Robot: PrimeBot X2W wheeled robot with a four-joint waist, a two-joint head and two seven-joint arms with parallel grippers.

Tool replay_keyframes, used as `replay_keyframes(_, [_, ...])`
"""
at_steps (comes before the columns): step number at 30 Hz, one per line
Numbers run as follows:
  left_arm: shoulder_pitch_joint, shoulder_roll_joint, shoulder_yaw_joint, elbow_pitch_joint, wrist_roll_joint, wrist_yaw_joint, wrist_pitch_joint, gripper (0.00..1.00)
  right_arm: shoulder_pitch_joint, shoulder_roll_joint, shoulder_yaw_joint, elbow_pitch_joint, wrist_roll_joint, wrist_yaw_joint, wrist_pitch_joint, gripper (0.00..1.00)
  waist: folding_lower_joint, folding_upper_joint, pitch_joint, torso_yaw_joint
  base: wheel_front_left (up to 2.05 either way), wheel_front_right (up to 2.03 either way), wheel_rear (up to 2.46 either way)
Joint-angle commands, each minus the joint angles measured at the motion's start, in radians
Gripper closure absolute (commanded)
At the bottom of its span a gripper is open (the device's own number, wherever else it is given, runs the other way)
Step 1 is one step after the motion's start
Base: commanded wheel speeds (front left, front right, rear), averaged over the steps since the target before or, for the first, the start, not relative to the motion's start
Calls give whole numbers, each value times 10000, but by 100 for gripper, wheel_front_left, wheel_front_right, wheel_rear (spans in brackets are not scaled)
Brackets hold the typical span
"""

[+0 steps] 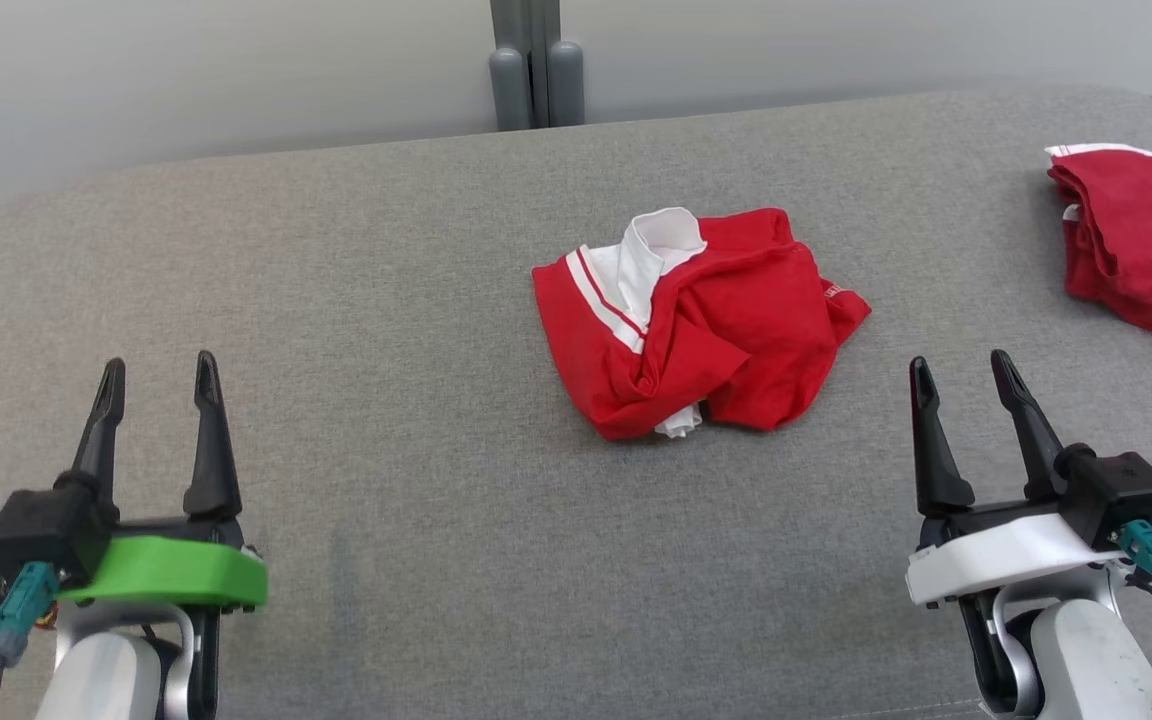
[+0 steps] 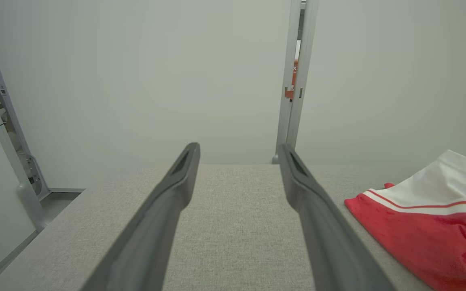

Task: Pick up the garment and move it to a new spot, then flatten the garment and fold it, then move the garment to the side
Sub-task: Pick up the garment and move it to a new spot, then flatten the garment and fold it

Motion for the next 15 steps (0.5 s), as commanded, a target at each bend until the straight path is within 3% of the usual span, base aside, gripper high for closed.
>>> replay_keyframes(1, [407, -88, 115, -97, 64, -64, 2, 0, 148, -37, 6, -17, -77, -11, -26, 0, 0, 0, -142, 138, 0, 0, 0])
replay_keyframes(15, [1633, -790, 1074, -328, 535, -774, 1, 0, 535, -157, -10, -46, -107, -11, -26, 0, 0, 0, -516, 404, 0, 0, 0])
